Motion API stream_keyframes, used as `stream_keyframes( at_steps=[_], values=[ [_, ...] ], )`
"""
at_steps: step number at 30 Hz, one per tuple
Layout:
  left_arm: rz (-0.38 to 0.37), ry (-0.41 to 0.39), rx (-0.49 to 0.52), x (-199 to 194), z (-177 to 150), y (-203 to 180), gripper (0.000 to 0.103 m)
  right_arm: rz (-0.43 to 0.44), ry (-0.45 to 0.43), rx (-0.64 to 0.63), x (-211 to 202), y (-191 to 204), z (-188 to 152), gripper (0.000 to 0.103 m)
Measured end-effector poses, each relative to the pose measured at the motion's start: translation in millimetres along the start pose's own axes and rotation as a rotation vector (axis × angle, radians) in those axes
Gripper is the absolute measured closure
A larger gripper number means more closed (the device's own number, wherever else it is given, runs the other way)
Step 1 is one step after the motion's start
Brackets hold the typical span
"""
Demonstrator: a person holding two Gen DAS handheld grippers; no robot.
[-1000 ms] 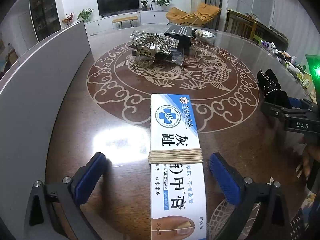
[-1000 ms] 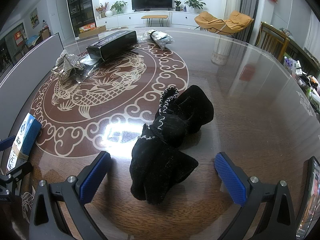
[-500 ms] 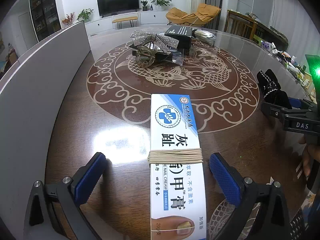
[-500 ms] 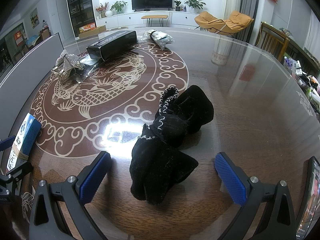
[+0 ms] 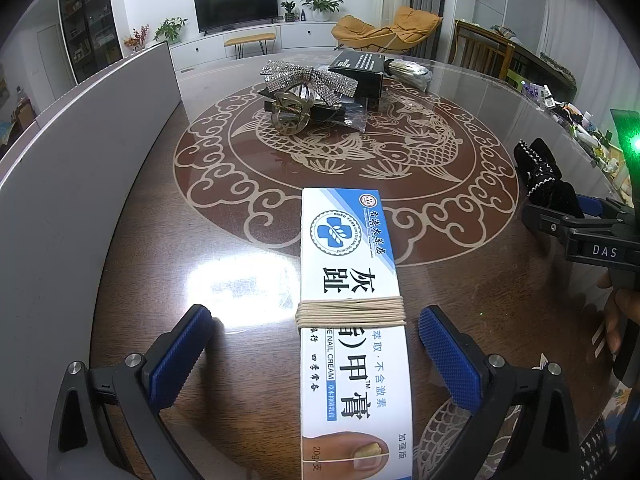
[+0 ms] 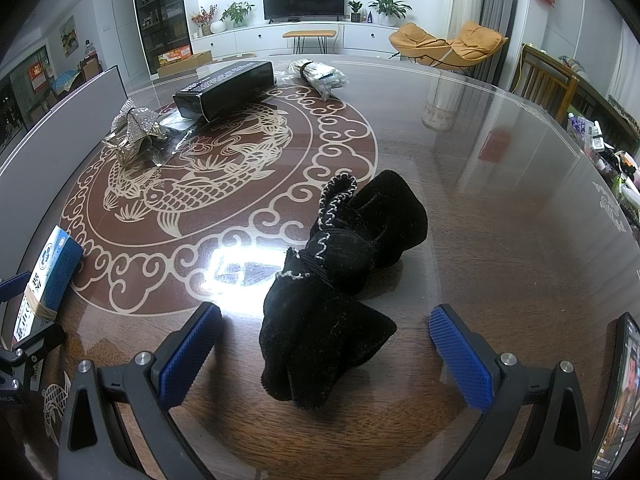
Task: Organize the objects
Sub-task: 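Hold the ointment box in the left tool above the table, then lift the ointment box with the left tool while the right tool grasps the black knit bundle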
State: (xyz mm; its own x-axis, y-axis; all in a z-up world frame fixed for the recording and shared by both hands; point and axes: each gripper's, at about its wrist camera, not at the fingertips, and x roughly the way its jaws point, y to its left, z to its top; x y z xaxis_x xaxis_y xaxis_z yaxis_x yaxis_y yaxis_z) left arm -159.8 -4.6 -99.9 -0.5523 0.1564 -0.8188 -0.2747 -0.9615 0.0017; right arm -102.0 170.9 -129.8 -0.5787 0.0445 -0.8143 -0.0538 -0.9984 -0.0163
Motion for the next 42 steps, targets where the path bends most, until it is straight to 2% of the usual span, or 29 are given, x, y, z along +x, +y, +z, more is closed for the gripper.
stream_keyframes(
  at_steps=[8,13,15,17,18,19,20,24,27,29,30,31,34,36,38,42],
  values=[
    [0.0,0.007,0.005,-1.0,-0.6,1.3,0.0,0.0,0.0,0.0,-0.2,0.2,-0.2,0.0],
    [-0.039,0.105,0.061,1.8,6.5,1.1,0.0,0.001,0.0,0.0,-0.4,0.0,-0.1,0.0],
    [-0.033,0.1,0.057,0.5,4.6,0.5,0.001,0.0,0.0,0.0,1.0,0.1,0.0,0.0],
    [-0.031,0.048,0.052,-5.7,2.6,0.2,0.029,0.01,0.0,0.003,0.5,-0.5,0.1,0.0],
    [-0.033,0.018,0.052,-10.5,1.9,0.2,0.054,0.041,0.0,0.006,-1.4,-2.2,-0.1,0.0],
    [-0.03,0.011,0.047,-12.5,1.3,1.3,0.06,0.104,-0.006,0.019,-5.2,-6.3,-0.8,0.0],
    [-0.032,0.01,0.037,-13.3,0.1,3.0,0.06,0.157,-0.007,0.043,-9.4,-12.0,-2.1,0.0],
    [-0.068,-0.02,-0.019,-20.7,-8.4,12.2,0.06,0.168,0.042,0.069,-15.5,-23.6,-1.5,0.002],
    [-0.085,-0.042,-0.045,-26.4,-14.6,16.4,0.06,0.17,0.074,0.067,-15.8,-23.7,4.4,0.009],
    [-0.093,-0.058,-0.056,-30.3,-17.4,16.7,0.06,0.154,0.092,0.041,-11.3,-16.1,11.3,0.021],
    [-0.097,-0.07,-0.06,-33.7,-18.5,16.8,0.06,0.147,0.098,0.021,-10.3,-11.1,13.5,0.036],
    [-0.102,-0.079,-0.064,-36.8,-19.6,16.3,0.06,0.142,0.107,-0.009,-6.2,-2.9,16.8,0.048],
    [-0.122,-0.105,-0.074,-48.1,-19.7,17.5,0.06,0.103,0.095,-0.087,-1.4,8.2,20.0,0.066],
    [-0.139,-0.134,-0.087,-62.6,-18.4,20.6,0.06,0.109,0.092,-0.093,-5.8,11.9,23.0,0.069],
    [-0.157,-0.171,-0.104,-82.3,-16.4,25.2,0.06,0.154,0.051,-0.082,-25.2,20.3,28.4,0.07],
    [-0.199,-0.276,-0.166,-138.5,-7.1,53.3,0.06,0.314,-0.052,-0.09,-81.1,64.5,49.6,0.07]
  ],
)
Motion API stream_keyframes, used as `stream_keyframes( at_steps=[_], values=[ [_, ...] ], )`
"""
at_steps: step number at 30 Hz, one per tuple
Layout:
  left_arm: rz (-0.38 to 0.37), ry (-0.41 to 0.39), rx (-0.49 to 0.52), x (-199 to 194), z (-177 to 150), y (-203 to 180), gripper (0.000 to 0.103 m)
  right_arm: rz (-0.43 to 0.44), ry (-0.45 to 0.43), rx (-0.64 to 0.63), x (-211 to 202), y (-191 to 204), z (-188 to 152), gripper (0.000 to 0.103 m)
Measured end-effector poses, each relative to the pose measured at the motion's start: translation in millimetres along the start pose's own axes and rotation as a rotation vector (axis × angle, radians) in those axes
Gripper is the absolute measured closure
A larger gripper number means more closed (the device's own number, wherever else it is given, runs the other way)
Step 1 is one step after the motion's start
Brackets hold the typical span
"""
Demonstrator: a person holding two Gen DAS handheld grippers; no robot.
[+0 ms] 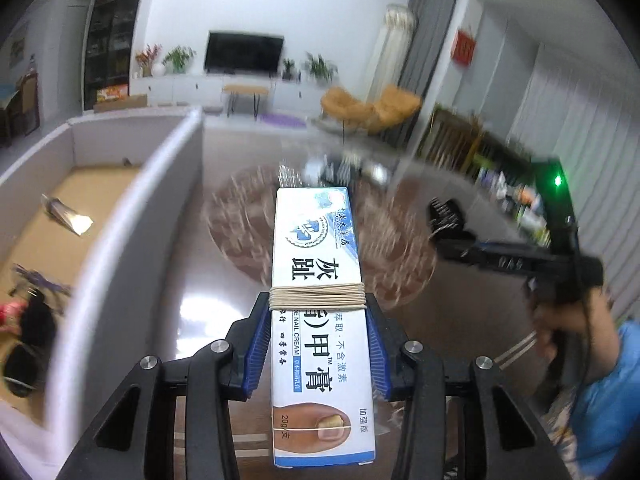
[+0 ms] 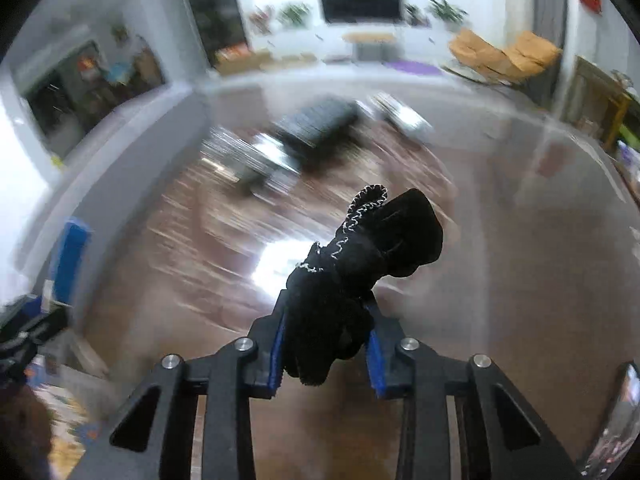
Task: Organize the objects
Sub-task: 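Carry both items to the cardboard box and open the left tool over it, then return both empty tools to the table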
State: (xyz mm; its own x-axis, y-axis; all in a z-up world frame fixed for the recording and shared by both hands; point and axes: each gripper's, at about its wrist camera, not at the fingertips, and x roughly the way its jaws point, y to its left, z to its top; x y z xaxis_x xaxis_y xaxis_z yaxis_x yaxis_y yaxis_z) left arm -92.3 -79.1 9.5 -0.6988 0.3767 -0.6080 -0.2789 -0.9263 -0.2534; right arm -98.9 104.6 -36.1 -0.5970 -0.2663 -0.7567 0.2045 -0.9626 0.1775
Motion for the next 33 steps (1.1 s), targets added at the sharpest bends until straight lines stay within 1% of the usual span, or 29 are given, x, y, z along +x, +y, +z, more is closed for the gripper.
stream_keyframes(
  at_steps=[2,5,7,9,10,11,12,13,14,15,16,17,18,19,21,22,24,25,26,29,30,32,33],
  values=[
    [0.023,-0.07,-0.011,-34.9,16.1,16.3,0.06,0.085,-0.04,-0.032,-11.4,38.2,16.7,0.07],
    [0.11,-0.121,-0.026,-71.4,30.8,49.4,0.06,0.23,-0.082,-0.131,-20.0,115.4,43.0,0.07],
    [0.181,-0.125,-0.06,-88.5,37.5,84.0,0.059,0.318,-0.083,-0.2,-16.3,168.0,57.3,0.07],
    [0.275,-0.095,-0.092,-93.3,42.8,124.3,0.059,0.375,-0.09,-0.255,-7.0,215.0,67.9,0.069],
    [0.32,-0.07,-0.105,-92.0,43.8,142.9,0.057,0.399,-0.095,-0.279,0.3,237.2,72.7,0.064],
    [0.38,-0.037,-0.12,-88.1,44.6,161.9,0.053,0.436,-0.089,-0.29,10.5,256.4,77.5,0.057],
    [0.452,0.002,-0.145,-82.7,44.7,183.1,0.036,0.452,-0.071,-0.285,19.4,267.8,80.7,0.031],
    [0.501,0.034,-0.171,-79.3,43.6,199.0,0.027,0.456,-0.045,-0.27,29.0,278.3,83.7,0.017],
    [0.534,0.063,-0.201,-77.3,41.0,213.3,0.027,0.461,-0.035,-0.253,33.9,283.1,84.5,0.017],
    [0.545,0.081,-0.235,-78.7,36.9,225.5,0.027,0.467,-0.035,-0.243,34.4,284.1,84.5,0.017],
    [0.545,0.082,-0.262,-82.8,32.4,232.2,0.027,0.465,-0.045,-0.242,32.1,281.3,82.2,0.017],
    [0.538,0.066,-0.284,-89.3,27.7,235.4,0.027,0.447,-0.064,-0.256,28.3,276.1,78.0,0.016],
    [0.528,0.042,-0.299,-96.5,22.5,235.7,0.026,0.412,-0.085,-0.279,26.2,268.9,73.2,0.013],
    [0.52,0.026,-0.305,-100.7,19.0,234.1,0.025,0.348,-0.108,-0.314,25.6,259.6,65.2,0.005],
    [0.503,0.012,-0.297,-105.0,12.9,225.4,0.024,0.214,-0.137,-0.365,30.3,233.2,45.0,0.0],
    [0.49,0.009,-0.286,-104.6,12.0,221.2,0.024,0.143,-0.133,-0.383,36.8,215.0,33.3,0.0],
    [0.441,-0.003,-0.247,-101.8,10.6,191.9,0.024,-0.002,-0.099,-0.405,53.5,172.4,9.3,0.0],
    [0.421,-0.006,-0.234,-102.8,7.3,182.2,0.024,-0.065,-0.077,-0.409,61.6,150.8,-0.2,0.0],
    [0.389,-0.011,-0.216,-101.1,7.9,166.0,0.024,-0.109,-0.059,-0.407,65.7,132.4,-10.1,0.0],
    [0.265,-0.019,-0.144,-99.5,10.3,115.3,0.023,-0.214,-0.002,-0.351,67.7,66.9,-35.5,0.0],
    [0.213,-0.017,-0.107,-95.3,11.0,91.9,0.02,-0.234,0.004,-0.33,67.1,50.5,-41.0,0.0],
    [0.148,-0.006,-0.063,-84.2,11.8,58.7,0.013,-0.285,0.01,-0.286,62.3,17.1,-52.8,0.0],
    [0.091,0.013,-0.031,-75.4,10.1,36.5,0.008,-0.301,0.011,-0.27,60.3,4.4,-54.9,0.0]
  ],
)
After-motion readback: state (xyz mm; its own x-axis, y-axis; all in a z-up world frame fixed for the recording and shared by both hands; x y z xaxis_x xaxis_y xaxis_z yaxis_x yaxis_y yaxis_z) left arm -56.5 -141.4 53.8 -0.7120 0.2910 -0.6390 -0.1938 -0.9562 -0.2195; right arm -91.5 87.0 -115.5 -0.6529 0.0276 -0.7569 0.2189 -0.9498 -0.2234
